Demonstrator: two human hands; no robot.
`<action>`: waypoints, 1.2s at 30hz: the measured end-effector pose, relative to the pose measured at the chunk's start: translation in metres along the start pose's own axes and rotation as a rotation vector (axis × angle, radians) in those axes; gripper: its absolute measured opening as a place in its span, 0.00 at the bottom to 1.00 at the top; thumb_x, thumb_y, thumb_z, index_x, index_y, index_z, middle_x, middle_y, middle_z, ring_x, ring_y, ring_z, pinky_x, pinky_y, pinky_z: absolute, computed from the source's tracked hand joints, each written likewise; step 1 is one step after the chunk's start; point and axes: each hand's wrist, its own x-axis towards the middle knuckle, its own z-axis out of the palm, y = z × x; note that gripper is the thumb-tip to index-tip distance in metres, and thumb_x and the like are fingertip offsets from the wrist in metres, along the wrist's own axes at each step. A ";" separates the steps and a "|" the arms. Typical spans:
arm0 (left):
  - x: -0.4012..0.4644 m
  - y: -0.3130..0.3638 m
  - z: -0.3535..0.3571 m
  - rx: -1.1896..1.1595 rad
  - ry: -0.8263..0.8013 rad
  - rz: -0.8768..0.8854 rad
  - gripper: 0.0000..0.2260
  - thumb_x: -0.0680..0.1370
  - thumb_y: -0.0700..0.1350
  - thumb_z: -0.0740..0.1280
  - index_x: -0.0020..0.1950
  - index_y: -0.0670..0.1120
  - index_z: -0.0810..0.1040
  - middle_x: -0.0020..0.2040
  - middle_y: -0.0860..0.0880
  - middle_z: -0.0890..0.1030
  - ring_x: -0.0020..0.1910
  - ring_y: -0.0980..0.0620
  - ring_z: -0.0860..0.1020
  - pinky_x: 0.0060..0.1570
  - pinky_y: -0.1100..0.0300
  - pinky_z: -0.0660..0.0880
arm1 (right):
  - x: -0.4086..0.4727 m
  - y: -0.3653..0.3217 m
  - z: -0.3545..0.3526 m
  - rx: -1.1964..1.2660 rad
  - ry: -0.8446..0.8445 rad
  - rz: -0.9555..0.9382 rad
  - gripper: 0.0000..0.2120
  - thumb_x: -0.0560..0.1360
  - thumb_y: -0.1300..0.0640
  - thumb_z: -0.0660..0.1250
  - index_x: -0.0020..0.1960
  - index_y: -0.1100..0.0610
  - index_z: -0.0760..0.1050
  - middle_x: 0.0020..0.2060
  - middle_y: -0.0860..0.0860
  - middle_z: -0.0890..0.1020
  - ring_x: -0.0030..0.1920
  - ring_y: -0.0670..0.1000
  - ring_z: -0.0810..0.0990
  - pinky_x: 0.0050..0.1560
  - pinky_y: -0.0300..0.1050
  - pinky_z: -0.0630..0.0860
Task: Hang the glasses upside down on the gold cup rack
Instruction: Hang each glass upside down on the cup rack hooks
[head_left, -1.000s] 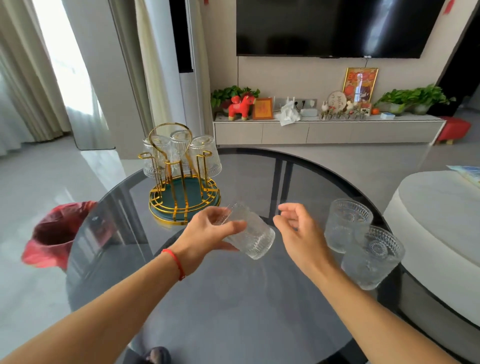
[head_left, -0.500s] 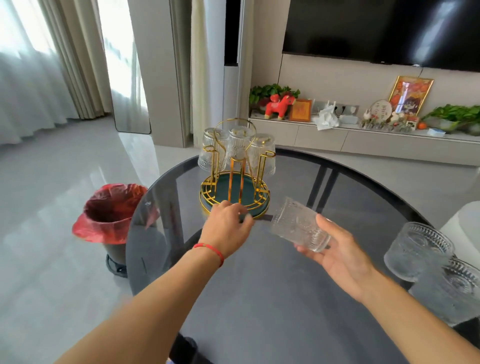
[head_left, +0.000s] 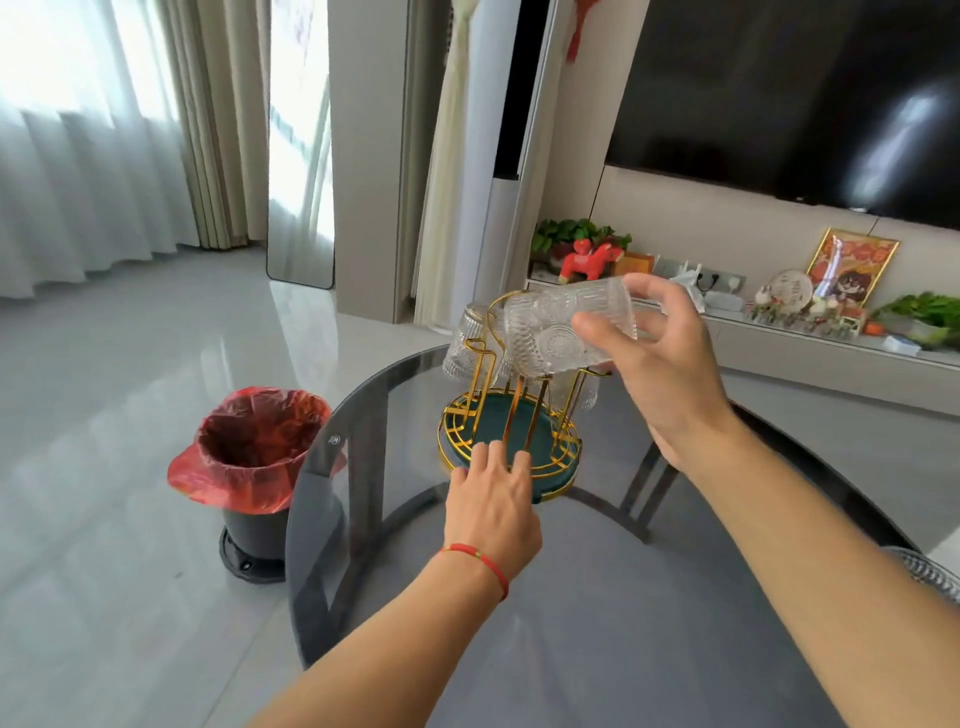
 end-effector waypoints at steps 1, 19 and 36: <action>0.000 0.001 0.001 0.018 -0.017 0.010 0.19 0.77 0.45 0.64 0.67 0.44 0.71 0.62 0.42 0.74 0.62 0.41 0.70 0.61 0.45 0.73 | 0.010 -0.003 0.009 -0.030 0.005 0.002 0.36 0.64 0.38 0.79 0.69 0.45 0.73 0.67 0.48 0.80 0.68 0.53 0.79 0.68 0.59 0.78; -0.007 0.000 -0.001 0.175 -0.228 0.057 0.36 0.76 0.51 0.69 0.80 0.44 0.57 0.77 0.39 0.61 0.78 0.34 0.55 0.67 0.33 0.66 | 0.046 0.024 0.087 -0.558 -0.164 0.002 0.38 0.71 0.40 0.77 0.76 0.56 0.74 0.74 0.54 0.78 0.73 0.57 0.76 0.67 0.50 0.73; -0.005 0.003 0.003 0.180 -0.204 0.029 0.33 0.77 0.52 0.67 0.78 0.44 0.60 0.77 0.40 0.62 0.78 0.36 0.56 0.63 0.39 0.70 | -0.009 0.047 0.046 -0.696 -0.201 -0.279 0.23 0.81 0.50 0.67 0.74 0.55 0.72 0.69 0.53 0.76 0.70 0.54 0.74 0.68 0.50 0.73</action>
